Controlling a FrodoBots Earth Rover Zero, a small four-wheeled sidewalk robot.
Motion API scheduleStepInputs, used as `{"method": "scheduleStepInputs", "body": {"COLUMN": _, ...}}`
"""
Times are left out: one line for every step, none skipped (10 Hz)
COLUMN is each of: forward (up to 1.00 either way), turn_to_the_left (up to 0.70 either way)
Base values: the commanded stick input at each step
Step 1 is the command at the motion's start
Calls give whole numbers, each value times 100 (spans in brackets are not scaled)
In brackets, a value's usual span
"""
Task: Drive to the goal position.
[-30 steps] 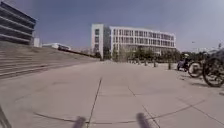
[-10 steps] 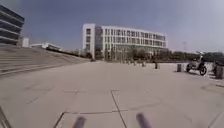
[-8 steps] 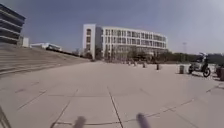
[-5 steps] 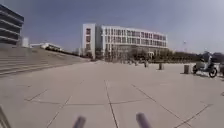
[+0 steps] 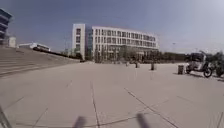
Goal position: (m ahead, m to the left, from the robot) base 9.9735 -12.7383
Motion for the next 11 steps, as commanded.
{"method": "scheduleStepInputs", "body": {"forward": 100, "turn_to_the_left": 0}}
{"method": "scheduleStepInputs", "body": {"forward": 100, "turn_to_the_left": 0}}
{"method": "scheduleStepInputs", "body": {"forward": 100, "turn_to_the_left": 0}}
{"method": "scheduleStepInputs", "body": {"forward": 100, "turn_to_the_left": -11}}
{"method": "scheduleStepInputs", "body": {"forward": 100, "turn_to_the_left": -30}}
{"method": "scheduleStepInputs", "body": {"forward": 100, "turn_to_the_left": -40}}
{"method": "scheduleStepInputs", "body": {"forward": 100, "turn_to_the_left": -40}}
{"method": "scheduleStepInputs", "body": {"forward": 100, "turn_to_the_left": -40}}
{"method": "scheduleStepInputs", "body": {"forward": 100, "turn_to_the_left": -40}}
{"method": "scheduleStepInputs", "body": {"forward": 100, "turn_to_the_left": -40}}
{"method": "scheduleStepInputs", "body": {"forward": 100, "turn_to_the_left": -40}}
